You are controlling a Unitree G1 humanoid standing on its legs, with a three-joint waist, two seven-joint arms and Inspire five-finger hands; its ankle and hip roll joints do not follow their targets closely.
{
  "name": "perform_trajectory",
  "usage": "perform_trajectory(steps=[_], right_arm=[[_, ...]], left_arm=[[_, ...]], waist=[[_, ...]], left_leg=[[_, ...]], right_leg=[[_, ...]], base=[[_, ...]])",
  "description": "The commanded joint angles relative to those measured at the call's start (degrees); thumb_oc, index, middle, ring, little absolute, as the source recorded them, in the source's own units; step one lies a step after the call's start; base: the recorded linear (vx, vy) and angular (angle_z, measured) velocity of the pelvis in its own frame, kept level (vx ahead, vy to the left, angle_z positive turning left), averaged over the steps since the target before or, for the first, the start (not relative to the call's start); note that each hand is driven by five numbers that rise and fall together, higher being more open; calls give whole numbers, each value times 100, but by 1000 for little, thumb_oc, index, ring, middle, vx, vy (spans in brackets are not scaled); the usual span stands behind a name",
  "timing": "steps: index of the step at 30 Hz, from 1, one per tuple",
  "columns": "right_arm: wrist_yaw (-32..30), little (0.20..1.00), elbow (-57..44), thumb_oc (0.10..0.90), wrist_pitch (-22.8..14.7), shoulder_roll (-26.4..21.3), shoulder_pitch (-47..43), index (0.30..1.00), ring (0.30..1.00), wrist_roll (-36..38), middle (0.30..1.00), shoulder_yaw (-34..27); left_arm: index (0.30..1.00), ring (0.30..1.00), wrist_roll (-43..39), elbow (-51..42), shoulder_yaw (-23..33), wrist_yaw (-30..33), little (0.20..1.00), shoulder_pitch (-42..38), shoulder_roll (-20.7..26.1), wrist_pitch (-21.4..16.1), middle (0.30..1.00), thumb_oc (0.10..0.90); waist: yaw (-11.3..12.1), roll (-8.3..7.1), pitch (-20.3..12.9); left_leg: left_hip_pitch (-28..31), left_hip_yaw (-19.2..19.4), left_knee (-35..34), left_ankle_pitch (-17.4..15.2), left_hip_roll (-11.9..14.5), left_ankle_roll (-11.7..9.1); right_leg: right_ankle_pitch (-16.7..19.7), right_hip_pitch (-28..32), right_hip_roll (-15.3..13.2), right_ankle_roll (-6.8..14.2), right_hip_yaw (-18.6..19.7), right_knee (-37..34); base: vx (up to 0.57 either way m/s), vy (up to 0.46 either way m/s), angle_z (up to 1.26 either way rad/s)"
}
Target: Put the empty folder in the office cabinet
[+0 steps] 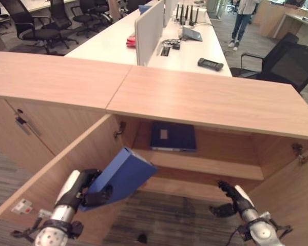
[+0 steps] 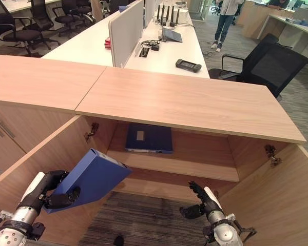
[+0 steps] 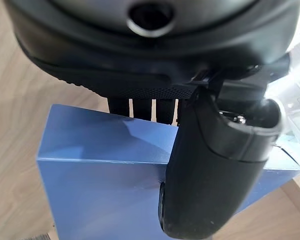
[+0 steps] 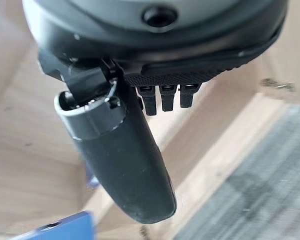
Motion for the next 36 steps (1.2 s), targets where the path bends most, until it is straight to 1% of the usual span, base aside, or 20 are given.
perform_trajectory(steps=[1, 2, 3, 4, 5, 6, 7, 8, 9, 10, 11, 13, 15, 19, 20, 25, 28, 31, 33, 36], right_arm=[[-43, 900, -344, 800, -522, -420, -966, 900, 900, 267, 900, 176], [-56, 900, -333, 800, -536, -387, -1116, 900, 900, 360, 900, 257], [-57, 900, -329, 800, -537, -387, -1121, 900, 900, 361, 900, 256], [-80, 900, -320, 800, -543, -305, -1276, 900, 900, 525, 900, 354], [-83, 900, -308, 800, -547, -302, -1289, 900, 900, 531, 900, 353], [-85, 900, -333, 800, -562, -230, -1421, 900, 900, 632, 900, 436], [-86, 900, -329, 800, -563, -228, -1425, 900, 900, 634, 900, 436], [-79, 900, -365, 800, -575, -185, -1571, 900, 900, 686, 900, 533], [-80, 900, -359, 800, -576, -182, -1577, 900, 900, 687, 900, 534], [-48, 900, -357, 800, -576, -114, -1699, 900, 900, 785, 900, 614], [-48, 900, -351, 800, -577, -111, -1706, 900, 900, 790, 900, 615], [18, 900, -361, 800, -583, -54, -1901, 900, 900, 893, 900, 785], [72, 900, -389, 800, -583, -2, -2021, 900, 900, 977, 900, 909], [97, 900, -436, 800, -593, 72, -2242, 900, 900, 990, 900, 1100], [117, 900, -548, 800, -606, 73, -2367, 900, 900, 997, 900, 1174], [150, 900, -654, 800, -624, 57, -2652, 900, 900, 986, 900, 1320], [224, 900, -626, 800, -645, 89, -2853, 900, 900, 1129, 900, 1516], [451, 900, -696, 800, -632, 84, -2971, 900, 900, 1387, 900, 1781], [742, 900, -689, 800, -597, 74, -3114, 900, 900, 1535, 900, 2132], [940, 900, -607, 800, -571, 56, -3279, 900, 900, 1579, 900, 2355]], left_arm=[[300, 300, -149, -586, -205, 258, 300, -920, 261, -896, 300, 400], [300, 300, -322, -629, -353, 171, 300, -1026, 307, -921, 300, 400], [300, 300, -323, -626, -354, 171, 300, -1031, 308, -922, 300, 400], [300, 300, -556, -673, -559, 60, 300, -1146, 385, -931, 300, 400], [300, 300, -568, -662, -562, 57, 300, -1162, 393, -933, 300, 400], [300, 300, -806, -710, -742, -97, 300, -1219, 485, -938, 300, 400], [300, 300, -815, -707, -741, -101, 300, -1224, 491, -938, 300, 400], [300, 300, -1044, -769, -894, -275, 300, -1249, 622, -932, 300, 400], [300, 300, -1055, -769, -890, -282, 300, -1251, 628, -930, 300, 400], [300, 300, -1413, -840, -1010, -487, 300, -1235, 728, -919, 300, 400], [300, 300, -1431, -843, -1001, -498, 300, -1234, 737, -916, 300, 400], [300, 300, -1994, -926, -1084, -740, 300, -1172, 830, -849, 300, 400], [300, 300, -2185, -985, -1138, -833, 300, -1168, 912, -820, 300, 400], [300, 300, -2313, -1045, -1285, -932, 300, -1261, 1071, -782, 300, 400], [300, 300, -2383, -1102, -1343, -1024, 300, -1264, 1181, -768, 300, 400], [300, 300, -2368, -1272, -1301, -1119, 300, -1232, 1440, -784, 300, 400], [300, 300, -2176, -1387, -1256, -1056, 300, -1357, 1607, -864, 300, 400], [300, 300, -1996, -1521, -1233, -892, 300, -1660, 1663, -975, 300, 400], [300, 300, -1947, -1635, -1333, -775, 300, -2104, 1631, -1070, 300, 400], [300, 300, -1989, -1791, -1414, -796, 300, -2392, 1648, -1111, 300, 400]], waist=[[-64, -99, -328], [-64, -85, -320], [-62, -85, -317], [-69, -70, -332], [-64, -72, -325], [-64, -56, -332], [-61, -58, -330], [-49, -39, -338], [-48, -42, -336], [-34, -25, -345], [-34, -29, -344], [-1, -20, -352], [13, -19, -358], [33, -16, -372], [47, -13, -383], [99, -21, -399], [151, -45, -410], [191, -85, -428], [209, -130, -424], [231, -149, -426]], left_leg=[[-244, -144, -62, -126, 62, 86], [-240, -135, -62, -124, 62, 88], [-240, -133, -62, -124, 63, 88], [-233, -132, -62, -118, 60, 93], [-233, -132, -62, -118, 61, 93], [-228, -136, -62, -113, 59, 98], [-228, -135, -62, -113, 59, 98], [-227, -140, -62, -111, 59, 104], [-227, -139, -62, -111, 59, 104], [-221, -140, -62, -112, 51, 110], [-221, -139, -62, -113, 51, 110], [-210, -142, -62, -114, 43, 118], [-211, -148, -62, -120, 39, 123], [-203, -152, -62, -120, 38, 125], [-201, -157, -62, -116, 35, 127], [-207, -158, -62, -118, 28, 132], [-202, -156, -62, -105, 35, 126], [-213, -154, -62, -90, 33, 106], [-244, -175, -62, -74, 33, 87], [-261, -185, -62, -73, 28, 79]], right_leg=[[-209, -483, 3, -139, -90, 602], [-207, -490, 1, -137, -83, 610], [-207, -491, 1, -137, -82, 611], [-204, -490, -2, -137, -73, 612], [-203, -490, -2, -137, -73, 612], [-202, -486, -4, -136, -65, 617], [-202, -487, -4, -136, -65, 617], [-203, -483, -8, -137, -60, 620], [-202, -484, -8, -137, -59, 620], [-194, -478, -12, -134, -64, 617], [-193, -478, -12, -134, -64, 616], [-181, -470, -18, -131, -71, 613], [-175, -469, -22, -132, -63, 612], [-173, -456, -24, -137, -55, 609], [-168, -452, -25, -137, -52, 610], [-152, -460, -26, -133, -30, 608], [-148, -464, -29, -128, -31, 604], [-149, -462, -24, -131, -45, 596], [-144, -471, -21, -133, -50, 593], [-138, -480, -24, -130, -59, 594]], base=[[0, 0, 0], [0, 0, 0], [0, 0, 0], [0, 0, 0], [0, 0, 0], [0, 0, 0], [0, 0, 0], [0, 0, 0], [0, 0, 0], [0, 0, 0], [0, 0, 0], [0, 0, 0], [0, 0, 0], [0, 0, 0], [0, 0, 0], [0, 0, 0], [0, 0, 0], [0, 0, 0], [0, 0, 0], [0, 0, 0]])
